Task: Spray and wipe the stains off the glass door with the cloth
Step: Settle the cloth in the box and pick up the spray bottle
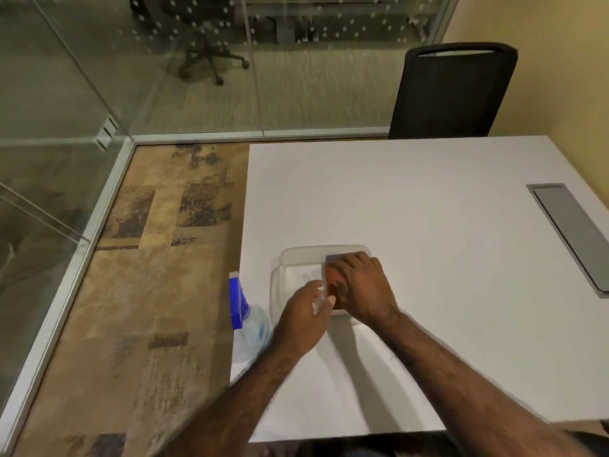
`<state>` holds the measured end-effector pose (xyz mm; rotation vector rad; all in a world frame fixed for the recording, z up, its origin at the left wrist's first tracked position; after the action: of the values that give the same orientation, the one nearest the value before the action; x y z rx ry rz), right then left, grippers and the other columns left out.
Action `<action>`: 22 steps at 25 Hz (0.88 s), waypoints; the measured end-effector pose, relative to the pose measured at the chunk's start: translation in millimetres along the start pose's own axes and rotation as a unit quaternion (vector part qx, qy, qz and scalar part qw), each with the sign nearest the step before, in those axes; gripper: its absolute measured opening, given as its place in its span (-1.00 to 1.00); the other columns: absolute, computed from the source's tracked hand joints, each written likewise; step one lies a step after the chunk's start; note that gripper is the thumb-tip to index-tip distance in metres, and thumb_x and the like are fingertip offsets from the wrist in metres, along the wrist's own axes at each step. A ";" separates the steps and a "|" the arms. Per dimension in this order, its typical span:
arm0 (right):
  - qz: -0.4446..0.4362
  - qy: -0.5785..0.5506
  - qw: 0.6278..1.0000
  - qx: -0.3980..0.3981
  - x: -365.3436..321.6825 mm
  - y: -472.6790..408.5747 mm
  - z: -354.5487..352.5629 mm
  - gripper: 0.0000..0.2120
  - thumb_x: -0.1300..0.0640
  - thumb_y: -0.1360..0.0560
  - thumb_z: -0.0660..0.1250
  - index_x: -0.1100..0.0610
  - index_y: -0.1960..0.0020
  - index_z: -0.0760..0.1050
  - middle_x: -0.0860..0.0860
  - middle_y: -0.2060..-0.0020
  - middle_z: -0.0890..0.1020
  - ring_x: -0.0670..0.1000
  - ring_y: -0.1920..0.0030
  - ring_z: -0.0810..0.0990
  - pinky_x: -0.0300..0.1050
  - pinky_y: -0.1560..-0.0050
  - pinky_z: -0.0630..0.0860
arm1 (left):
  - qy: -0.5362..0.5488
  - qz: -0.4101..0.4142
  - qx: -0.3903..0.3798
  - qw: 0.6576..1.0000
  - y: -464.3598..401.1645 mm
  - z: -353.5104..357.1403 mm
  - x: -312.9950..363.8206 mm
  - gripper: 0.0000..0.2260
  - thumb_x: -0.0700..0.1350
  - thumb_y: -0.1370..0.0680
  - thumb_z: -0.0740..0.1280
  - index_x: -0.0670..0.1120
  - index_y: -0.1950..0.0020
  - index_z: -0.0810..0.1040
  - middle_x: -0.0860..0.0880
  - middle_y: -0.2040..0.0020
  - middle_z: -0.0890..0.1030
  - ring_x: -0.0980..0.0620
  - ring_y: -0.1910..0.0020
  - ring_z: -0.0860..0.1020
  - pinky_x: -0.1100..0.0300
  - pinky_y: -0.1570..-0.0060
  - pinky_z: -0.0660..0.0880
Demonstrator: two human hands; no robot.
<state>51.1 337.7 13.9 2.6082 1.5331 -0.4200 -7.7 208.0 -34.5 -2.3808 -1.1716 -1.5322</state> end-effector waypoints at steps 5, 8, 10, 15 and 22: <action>-0.021 -0.018 0.999 0.023 -41.1 31.4 -0.6 -0.52 0.17 -0.41 0.63 0.02 -0.31 0.69 -0.02 -0.19 0.75 0.15 -0.28 0.65 0.23 -0.35 0.56 | -0.005 0.102 0.048 0.994 65.0 -28.6 8.6 -0.61 0.12 -0.67 0.36 0.11 -0.49 0.48 0.24 -0.36 0.55 0.37 -0.24 0.53 0.52 -0.27 0.40; -0.017 -0.055 0.998 0.017 -65.7 50.4 5.2 -0.54 0.14 -0.46 0.62 0.01 -0.34 0.68 -0.03 -0.20 0.74 0.11 -0.31 0.64 0.18 -0.42 0.54 | -0.025 0.146 0.088 0.985 103.5 -47.0 -3.6 -0.63 0.21 -0.65 0.34 0.16 -0.43 0.51 0.22 -0.38 0.58 0.44 -0.25 0.50 0.53 -0.32 0.41; -0.014 -0.088 0.996 0.010 -84.7 62.3 11.3 -0.54 0.08 -0.50 0.63 0.03 -0.38 0.67 0.00 -0.25 0.74 0.11 -0.31 0.66 0.07 -0.39 0.57 | -0.024 0.166 0.111 0.980 126.3 -58.6 -16.9 -0.52 0.33 -0.64 0.26 0.07 -0.41 0.57 0.11 -0.38 0.64 0.20 -0.33 0.59 0.18 -0.40 0.57; 0.007 -0.119 0.992 -0.043 -126.6 80.9 34.3 -0.40 -0.21 -0.58 0.52 -0.04 -0.54 0.53 -0.03 -0.48 0.62 0.07 -0.48 0.56 0.05 -0.51 0.47 | -0.051 0.175 0.246 0.952 166.7 -110.4 -39.4 -0.48 0.34 -0.65 0.22 -0.06 -0.26 0.66 -0.01 -0.24 0.70 -0.01 -0.19 0.68 -0.03 -0.25 0.67; 0.045 -0.199 0.975 -0.082 -146.6 70.5 48.3 -0.29 -0.27 -0.58 0.48 -0.04 -0.63 0.39 -0.03 -0.58 0.52 0.07 -0.53 0.49 0.14 -0.54 0.49 | -0.004 0.028 0.249 0.968 137.9 -150.6 -53.6 -0.47 0.03 -0.60 0.49 -0.04 -0.53 0.45 -0.02 -0.47 0.55 -0.03 -0.42 0.55 0.04 -0.44 0.50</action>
<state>35.7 169.0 3.9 2.2795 1.2559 -0.7216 -44.1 14.5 41.6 -2.0613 -1.2907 -1.0498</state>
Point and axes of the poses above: each hand's wrist, its own y-axis away from the middle knuckle, its own z-axis out of the palm, x = y × z, the point moved 10 cm from there along -y, towards the middle knuckle
